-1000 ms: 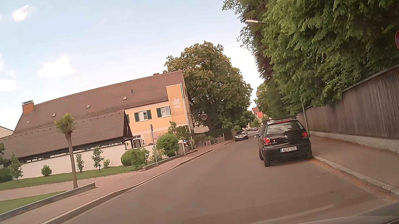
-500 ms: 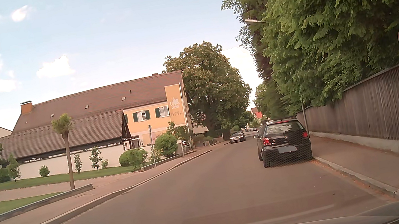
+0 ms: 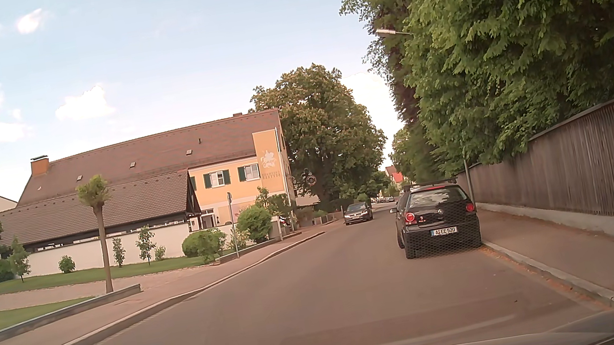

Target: Follow the waypoints while adhering to traffic rules and regulations

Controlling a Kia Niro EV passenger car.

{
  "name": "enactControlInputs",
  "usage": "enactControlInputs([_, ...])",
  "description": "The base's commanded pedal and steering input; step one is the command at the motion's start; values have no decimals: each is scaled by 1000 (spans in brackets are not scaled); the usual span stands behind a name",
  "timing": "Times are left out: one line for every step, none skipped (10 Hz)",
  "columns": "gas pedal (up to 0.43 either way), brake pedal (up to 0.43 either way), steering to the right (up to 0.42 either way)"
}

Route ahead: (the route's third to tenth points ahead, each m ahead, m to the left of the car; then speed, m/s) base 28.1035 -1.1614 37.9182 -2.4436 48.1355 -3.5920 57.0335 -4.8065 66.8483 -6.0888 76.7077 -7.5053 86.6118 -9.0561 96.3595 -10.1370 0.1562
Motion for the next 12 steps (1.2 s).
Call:
enactControlInputs([0, 146, 32])
enactControlInputs([0, 146, 23])
enactControlInputs([0, 146, 22])
enactControlInputs([0, 146, 22])
enactControlInputs([0, 140, 20])
enactControlInputs([0, 146, 14])
enactControlInputs([0, 146, 10])
enactControlInputs([0, 146, 11])
enactControlInputs([0, 146, 12])
enactControlInputs([0, 146, 14])
enactControlInputs([0, 146, 18])
enactControlInputs([0, 146, 21])
